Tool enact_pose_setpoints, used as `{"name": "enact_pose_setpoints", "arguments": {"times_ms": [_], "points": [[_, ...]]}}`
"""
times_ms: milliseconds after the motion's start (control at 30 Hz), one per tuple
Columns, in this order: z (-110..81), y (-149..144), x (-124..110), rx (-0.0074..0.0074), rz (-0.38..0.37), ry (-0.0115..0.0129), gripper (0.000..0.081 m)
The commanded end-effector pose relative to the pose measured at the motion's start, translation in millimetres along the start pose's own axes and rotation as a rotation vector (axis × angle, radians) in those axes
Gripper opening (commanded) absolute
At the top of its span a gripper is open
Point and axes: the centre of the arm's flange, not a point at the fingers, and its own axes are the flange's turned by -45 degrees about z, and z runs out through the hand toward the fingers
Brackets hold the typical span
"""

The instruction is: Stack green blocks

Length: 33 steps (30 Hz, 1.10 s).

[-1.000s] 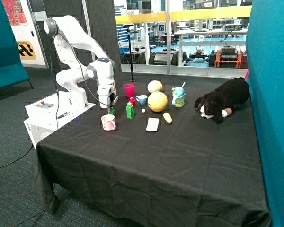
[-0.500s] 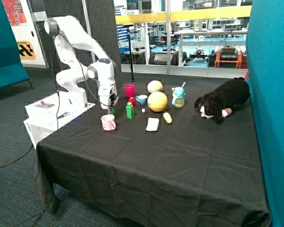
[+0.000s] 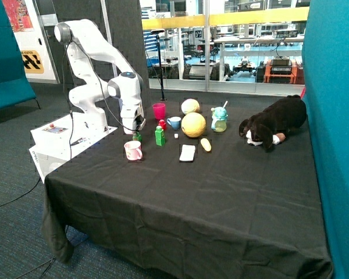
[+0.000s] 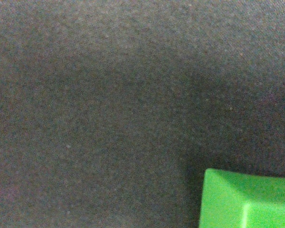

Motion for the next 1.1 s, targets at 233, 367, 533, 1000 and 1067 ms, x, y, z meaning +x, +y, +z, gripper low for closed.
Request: {"name": "enact_pose_setpoints", "arguments": {"times_ms": [233, 367, 533, 1000, 1067], "points": [[-0.5, -0.9, -3.0, 0.0005, 0.006, -0.0004, 0.0], [-2.0, -0.8, -1.8, 0.0005, 0.006, -0.0004, 0.0], [-3.6, -0.1, -0.8, 0.0005, 0.01, -0.0004, 0.0], [-11.2, -1.4, 7.0, 0.0005, 0.005, -0.0004, 0.0], [-13.1, -1.6, 9.0, 0.0005, -0.007, -0.0004, 0.0]]}}
